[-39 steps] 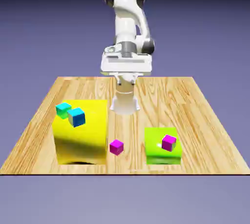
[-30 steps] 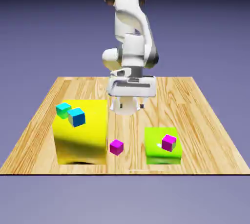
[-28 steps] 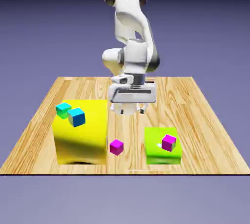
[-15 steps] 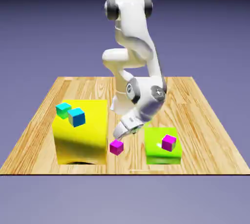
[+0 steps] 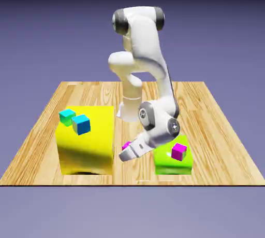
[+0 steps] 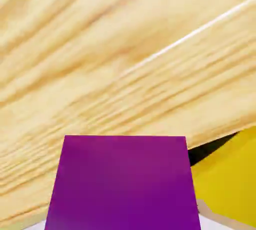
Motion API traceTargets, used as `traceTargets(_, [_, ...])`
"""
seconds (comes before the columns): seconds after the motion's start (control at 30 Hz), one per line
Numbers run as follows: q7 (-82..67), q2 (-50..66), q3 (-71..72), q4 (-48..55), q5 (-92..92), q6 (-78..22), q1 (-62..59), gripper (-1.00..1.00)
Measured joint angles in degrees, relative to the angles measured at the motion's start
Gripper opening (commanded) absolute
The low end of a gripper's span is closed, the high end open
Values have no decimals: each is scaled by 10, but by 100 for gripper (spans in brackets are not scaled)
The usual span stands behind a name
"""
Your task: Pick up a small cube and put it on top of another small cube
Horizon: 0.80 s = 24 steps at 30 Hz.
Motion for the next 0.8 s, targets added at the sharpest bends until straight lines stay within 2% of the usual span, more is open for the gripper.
traceTargets(0.2, [-99,-63,-123,100,32,-94,49,-100])
traceTargets(0.47, [-298,-103,-253,185,-11,-188,75,-100])
traceTargets(0.57, [-318,-94,-247,179,-31,-185,71,-100])
traceTargets(0.7, [-296,-98,-259,96,-46,-102,52,-100])
traceTargets(0.73, [-295,-98,-260,92,-47,-99,51,100])
traceTargets(0.8, [-295,-98,-260,92,-48,-98,51,100])
